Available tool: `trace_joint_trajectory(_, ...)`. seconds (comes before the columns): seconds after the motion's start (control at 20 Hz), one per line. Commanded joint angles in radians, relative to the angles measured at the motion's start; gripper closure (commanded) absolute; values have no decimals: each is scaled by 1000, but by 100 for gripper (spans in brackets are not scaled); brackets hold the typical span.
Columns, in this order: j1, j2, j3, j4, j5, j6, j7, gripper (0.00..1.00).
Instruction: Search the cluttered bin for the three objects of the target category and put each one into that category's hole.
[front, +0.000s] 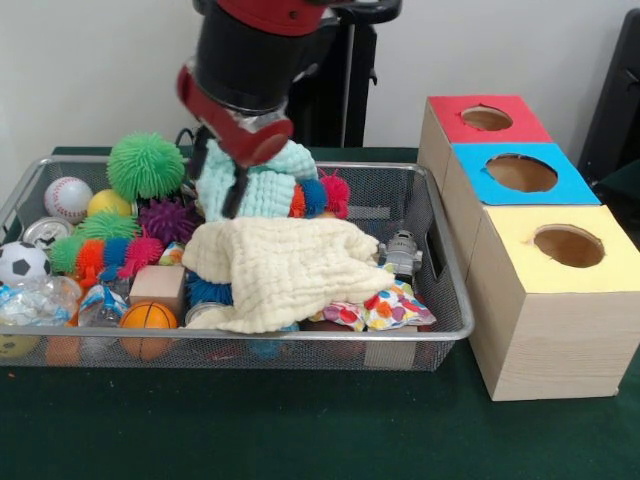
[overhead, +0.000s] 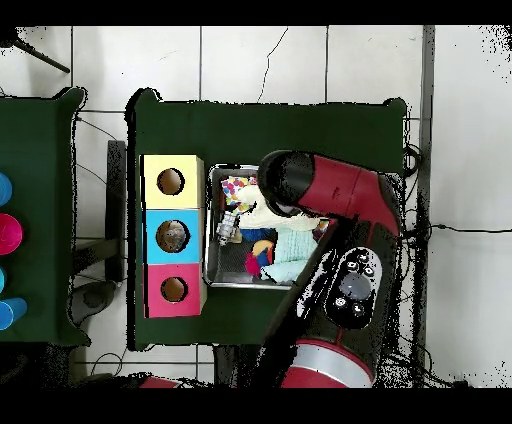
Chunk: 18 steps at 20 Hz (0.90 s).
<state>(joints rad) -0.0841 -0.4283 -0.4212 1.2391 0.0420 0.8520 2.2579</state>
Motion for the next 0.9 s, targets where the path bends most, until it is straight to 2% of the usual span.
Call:
trace_joint_trajectory(0.05,-70,71,122,-59,-160,-145,-233,0)
trace_joint_trajectory(0.3,-109,68,174,-36,-225,-213,-234,0)
trace_joint_trajectory(0.55,-155,47,246,24,-266,-291,-228,0)
trace_joint_trajectory(0.9,-218,43,346,76,-284,-355,-184,0)
